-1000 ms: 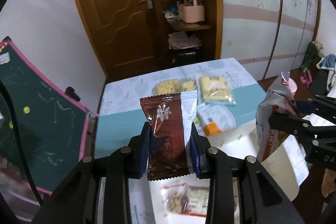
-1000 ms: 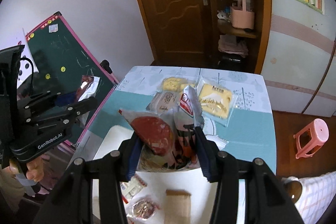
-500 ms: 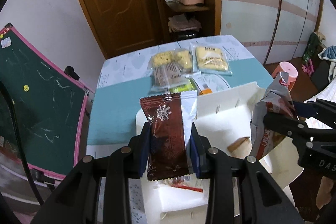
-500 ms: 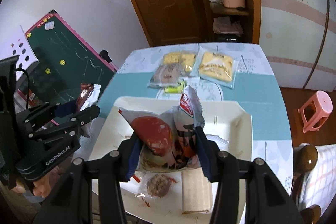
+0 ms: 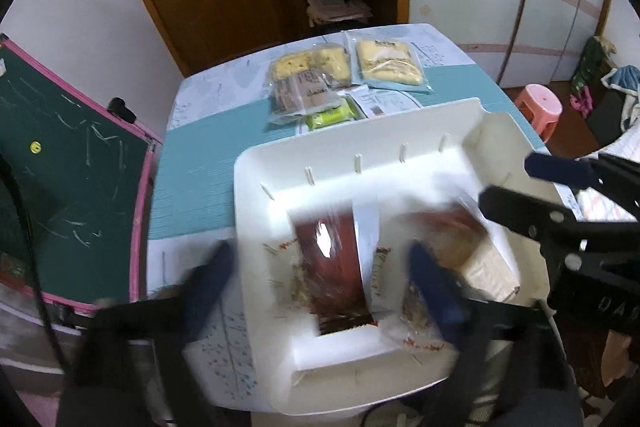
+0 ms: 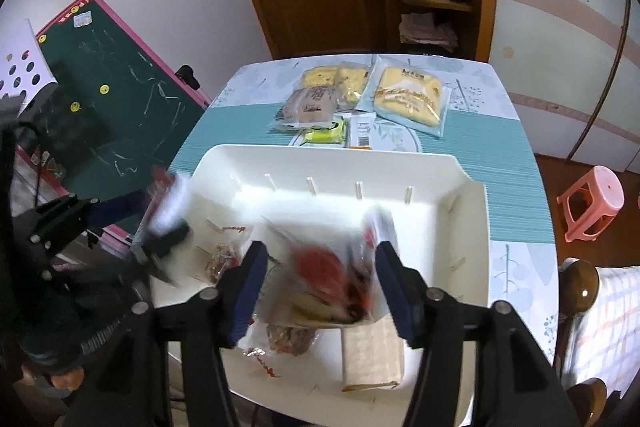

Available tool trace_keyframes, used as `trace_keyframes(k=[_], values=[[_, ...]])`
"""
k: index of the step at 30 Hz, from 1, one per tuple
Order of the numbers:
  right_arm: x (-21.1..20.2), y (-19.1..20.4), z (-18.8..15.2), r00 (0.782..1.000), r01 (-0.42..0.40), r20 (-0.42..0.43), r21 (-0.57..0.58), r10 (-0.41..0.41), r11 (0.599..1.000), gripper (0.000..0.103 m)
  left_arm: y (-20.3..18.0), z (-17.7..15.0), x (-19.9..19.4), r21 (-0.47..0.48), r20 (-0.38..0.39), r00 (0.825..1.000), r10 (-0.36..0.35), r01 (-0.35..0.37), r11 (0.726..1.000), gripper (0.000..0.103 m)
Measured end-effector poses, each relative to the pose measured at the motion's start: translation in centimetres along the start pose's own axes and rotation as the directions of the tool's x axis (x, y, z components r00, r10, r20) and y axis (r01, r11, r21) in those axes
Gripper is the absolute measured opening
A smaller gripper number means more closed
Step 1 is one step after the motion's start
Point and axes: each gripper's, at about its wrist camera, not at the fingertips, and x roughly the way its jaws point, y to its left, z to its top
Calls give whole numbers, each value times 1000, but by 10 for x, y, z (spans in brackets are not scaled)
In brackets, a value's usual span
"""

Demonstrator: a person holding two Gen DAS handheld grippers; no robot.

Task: Organize snacks
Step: 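Carry both held snacks into the white tray and open both tools, then move both tools back over the remaining snacks on the table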

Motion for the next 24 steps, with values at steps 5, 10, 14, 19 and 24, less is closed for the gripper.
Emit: trace_keyframes(k=[5,10,14,19,24], values=[[-2,-2,-2,1000,7,13,18,-7,1000,70,-3,-11,-2,22,19,999,32,-32,999,94],[1,-3,-3,1000,2,1,28,-2,1000,70,0,-12,0,12,11,1000,28,-28,1000,94],[2,-3,-4,1000,5,-2,33,-5,999,70,4,-11,-1,-1,20,1000,15,-15,1000,94],[2,-7,1,999,27,23,36,-27,999,70,8,-6,-1,-15,50,999,-1,2,1000,94],[2,-19,11,996,60,60,51,-63,997,70,15,9,11,-72,19,1000,-23,24,997,94]])
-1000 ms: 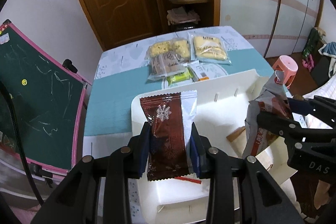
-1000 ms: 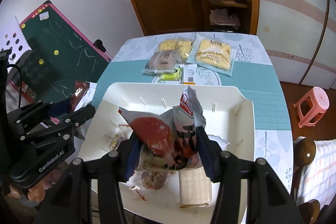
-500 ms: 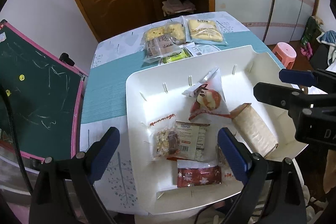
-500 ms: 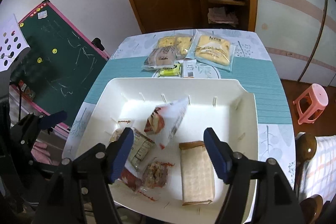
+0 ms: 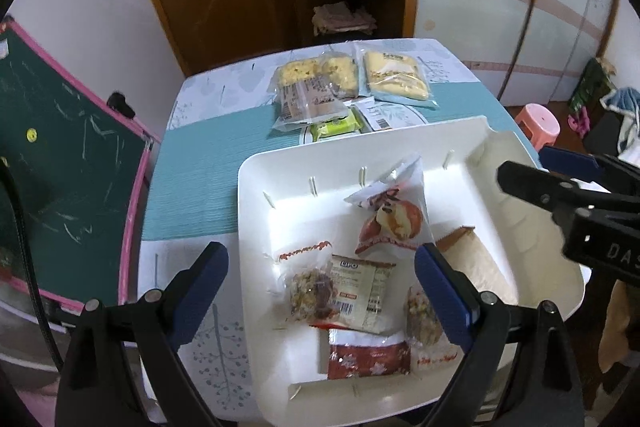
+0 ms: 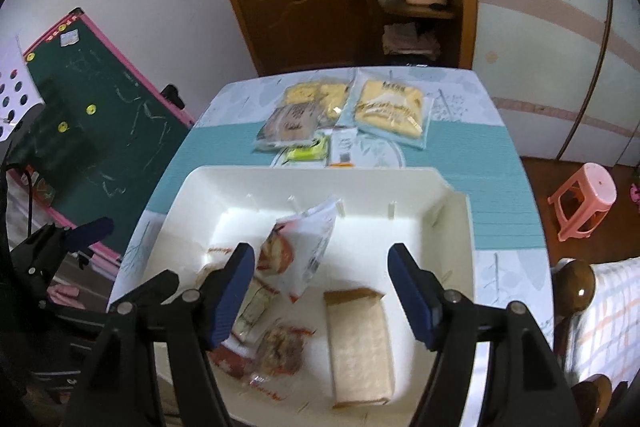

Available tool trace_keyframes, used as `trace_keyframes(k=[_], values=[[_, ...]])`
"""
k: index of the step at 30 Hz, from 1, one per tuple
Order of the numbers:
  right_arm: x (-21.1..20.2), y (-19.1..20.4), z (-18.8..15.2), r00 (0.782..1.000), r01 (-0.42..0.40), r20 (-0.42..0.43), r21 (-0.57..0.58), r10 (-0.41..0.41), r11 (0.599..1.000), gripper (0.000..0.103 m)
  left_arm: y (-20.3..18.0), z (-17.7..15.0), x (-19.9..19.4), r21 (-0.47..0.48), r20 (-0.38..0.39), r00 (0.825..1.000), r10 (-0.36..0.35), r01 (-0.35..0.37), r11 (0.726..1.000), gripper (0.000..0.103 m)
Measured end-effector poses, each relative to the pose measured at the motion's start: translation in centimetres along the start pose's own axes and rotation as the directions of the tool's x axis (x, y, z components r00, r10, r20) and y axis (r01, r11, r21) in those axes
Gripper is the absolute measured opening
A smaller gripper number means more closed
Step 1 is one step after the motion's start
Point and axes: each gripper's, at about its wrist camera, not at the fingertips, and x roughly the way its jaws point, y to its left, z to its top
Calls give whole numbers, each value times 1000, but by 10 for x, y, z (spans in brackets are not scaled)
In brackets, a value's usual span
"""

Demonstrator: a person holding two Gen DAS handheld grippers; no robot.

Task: Organize snacks
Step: 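Move both tools back over the remaining snacks on the table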

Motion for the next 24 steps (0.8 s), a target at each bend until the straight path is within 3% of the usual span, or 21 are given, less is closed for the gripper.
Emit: trace_keyframes(k=[9,15,24], values=[[11,-36,39,997,-70,28,63,68,996,70,3,41,12,-61,5,994,113,-113,992,94],[11,-57,64,992,-111,66,79,106,991,70,-13,70,19,-29,19,987,157,-157,987,94],[23,-87,104,989,-126,86,100,117,987,71,-26,127,39,-20,37,993,112,-112,994,94]])
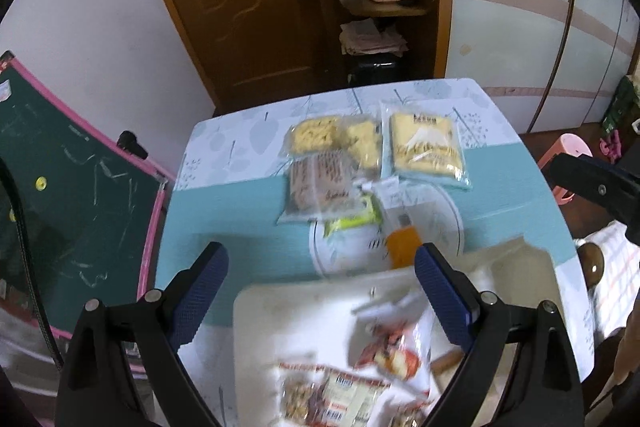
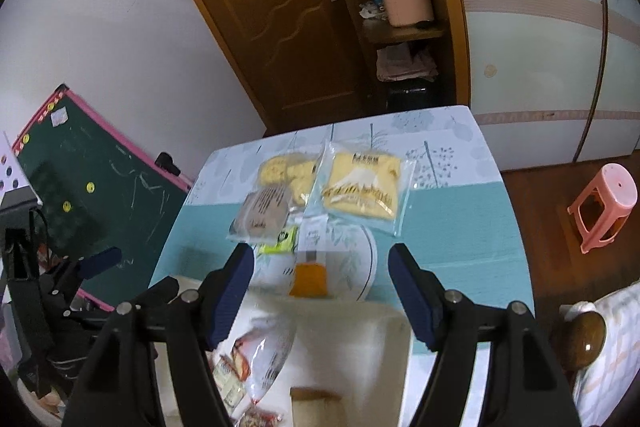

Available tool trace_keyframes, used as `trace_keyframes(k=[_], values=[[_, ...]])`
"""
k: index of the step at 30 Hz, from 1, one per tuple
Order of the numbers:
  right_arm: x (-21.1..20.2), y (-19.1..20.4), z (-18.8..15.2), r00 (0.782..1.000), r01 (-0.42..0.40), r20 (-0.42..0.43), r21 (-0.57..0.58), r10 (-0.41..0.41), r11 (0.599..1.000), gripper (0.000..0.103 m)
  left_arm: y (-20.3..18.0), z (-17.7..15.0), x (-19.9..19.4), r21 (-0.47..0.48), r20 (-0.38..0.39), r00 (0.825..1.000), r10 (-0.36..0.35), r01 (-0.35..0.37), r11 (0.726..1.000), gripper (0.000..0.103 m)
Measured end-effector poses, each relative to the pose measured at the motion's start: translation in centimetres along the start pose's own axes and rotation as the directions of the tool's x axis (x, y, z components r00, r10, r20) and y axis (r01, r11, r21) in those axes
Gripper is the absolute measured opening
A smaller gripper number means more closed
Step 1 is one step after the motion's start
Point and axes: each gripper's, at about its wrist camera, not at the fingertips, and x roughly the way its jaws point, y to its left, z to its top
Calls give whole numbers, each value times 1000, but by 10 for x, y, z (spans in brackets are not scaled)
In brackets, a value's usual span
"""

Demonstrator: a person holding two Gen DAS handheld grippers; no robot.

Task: Organize snacks
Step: 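Move both tools back over the remaining snacks on the table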

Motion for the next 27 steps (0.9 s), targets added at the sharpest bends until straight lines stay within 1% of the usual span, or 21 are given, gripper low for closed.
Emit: trace_keyframes(k=[3,5,7,10,13,16,18,20,21,23,27], values=[[6,-6,14,1000,-7,2,2,7,1000,71,1,20,10,-10,-9,1000,-11,11,1000,94],[10,-9,25,1000,-10,2,5,10,1000,71,4,36,17,-15,-20,999,-31,31,999,94],[13,-12,34,1000,-9,4,9,9,1000,71,5,50,23,-12,-27,999,-32,31,999,94],[19,-16,47,1000,11,3,9,-11,1000,71,8,70,30,3,-21,1000,-16,16,1000,94],[28,-22,63,1000,13,-20,15,-12,1000,71,12,88,38,18,-18,1000,-18,18,1000,94],[39,-27,79,998,50,-39,-3,-50,999,71,15,104,49,18,-23,999,-42,42,999,94],[51,-32,90,995,76,-70,-18,-77,997,71,16,113,63,21,-40,998,-54,55,998,94],[67,-37,99,990,76,-116,-35,-79,997,72,16,118,81,25,-71,996,-56,58,998,94],[79,-40,102,986,72,-151,-40,-77,997,74,16,120,91,26,-90,994,-66,68,997,94],[101,-46,105,974,68,-211,-47,-77,997,78,15,120,112,28,-128,988,-88,92,995,94],[153,-57,100,940,62,-333,-52,-75,997,81,12,110,155,20,-210,971,-115,122,992,94]])
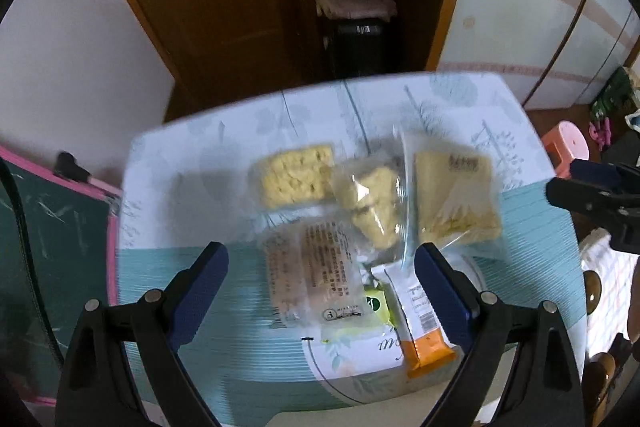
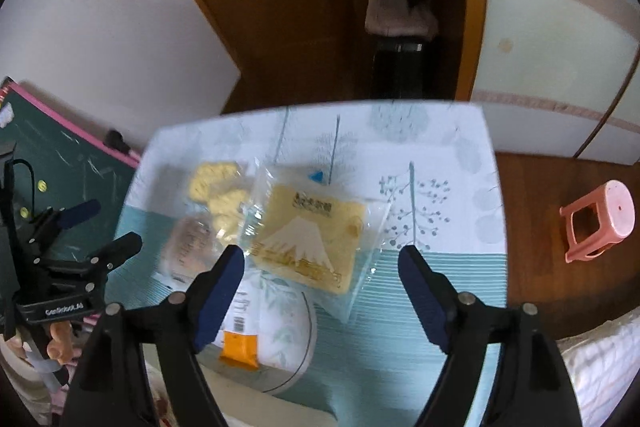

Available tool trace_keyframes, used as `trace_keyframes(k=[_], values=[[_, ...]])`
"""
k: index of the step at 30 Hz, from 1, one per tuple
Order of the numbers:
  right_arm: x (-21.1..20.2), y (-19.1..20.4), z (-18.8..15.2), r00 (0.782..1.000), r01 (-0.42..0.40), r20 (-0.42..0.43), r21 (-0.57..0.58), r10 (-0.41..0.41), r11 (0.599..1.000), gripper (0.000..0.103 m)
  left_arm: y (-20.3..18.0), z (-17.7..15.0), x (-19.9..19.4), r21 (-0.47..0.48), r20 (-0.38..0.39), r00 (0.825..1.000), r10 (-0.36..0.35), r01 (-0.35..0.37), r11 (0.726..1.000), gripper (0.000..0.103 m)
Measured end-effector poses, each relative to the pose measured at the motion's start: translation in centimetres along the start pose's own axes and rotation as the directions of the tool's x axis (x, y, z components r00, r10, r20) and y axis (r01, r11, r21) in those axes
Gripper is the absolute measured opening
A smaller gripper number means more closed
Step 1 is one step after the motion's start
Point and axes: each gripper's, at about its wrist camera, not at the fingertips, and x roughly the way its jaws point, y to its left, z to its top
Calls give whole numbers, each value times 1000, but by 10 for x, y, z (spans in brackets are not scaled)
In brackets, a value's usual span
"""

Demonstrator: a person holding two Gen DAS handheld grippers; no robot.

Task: Organize snacks
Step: 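Grasp the clear text-printed bag with the left tool while the right tool grasps the CALLETON bread pack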

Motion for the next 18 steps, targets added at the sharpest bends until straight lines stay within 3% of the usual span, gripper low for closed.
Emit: trace_keyframes(k=[10,16,18], values=[[88,-18,-3,988,7,-152,108,9,994,88,22,-18,77,-44,-176,984,-25,17,999,94],[111,-16,-3,983,-47,-169,147,72,988,99,33,-18,103,-106,-223,972,-70,48,993,94],[113,-9,-4,986,-35,-160,116,53,993,103,33,-19,110,-114,-234,969,-77,52,992,94]])
